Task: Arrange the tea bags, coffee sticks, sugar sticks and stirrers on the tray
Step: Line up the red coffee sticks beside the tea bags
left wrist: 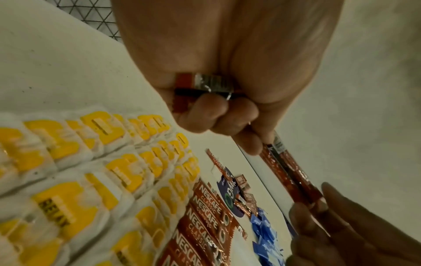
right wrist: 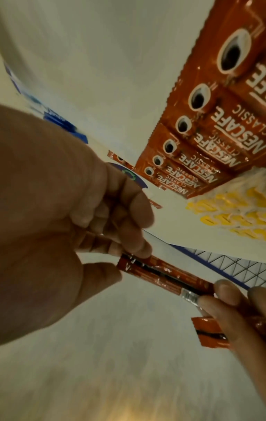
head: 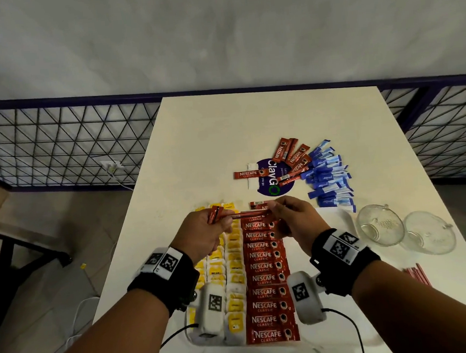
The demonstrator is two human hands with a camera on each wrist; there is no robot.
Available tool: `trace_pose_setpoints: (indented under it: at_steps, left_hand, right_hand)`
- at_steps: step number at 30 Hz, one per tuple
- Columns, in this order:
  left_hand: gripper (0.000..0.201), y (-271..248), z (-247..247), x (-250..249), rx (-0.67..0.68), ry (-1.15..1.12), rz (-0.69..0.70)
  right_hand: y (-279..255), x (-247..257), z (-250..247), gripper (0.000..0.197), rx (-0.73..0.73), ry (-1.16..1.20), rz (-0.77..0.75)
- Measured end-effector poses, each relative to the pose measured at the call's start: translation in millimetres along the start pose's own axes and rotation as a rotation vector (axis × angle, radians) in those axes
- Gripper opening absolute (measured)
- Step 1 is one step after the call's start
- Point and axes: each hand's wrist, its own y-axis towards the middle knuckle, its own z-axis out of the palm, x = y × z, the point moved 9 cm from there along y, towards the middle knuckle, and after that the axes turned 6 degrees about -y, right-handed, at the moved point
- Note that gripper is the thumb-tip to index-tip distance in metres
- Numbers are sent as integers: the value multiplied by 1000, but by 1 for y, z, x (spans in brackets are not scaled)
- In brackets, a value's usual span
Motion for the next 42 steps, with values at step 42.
trace_pose_setpoints:
  at_steps: [42]
  left_hand:
    - [21,5,-88,68,-346,410,-217]
  right_hand:
    - [11,-83,-34,22,-165,-747,316]
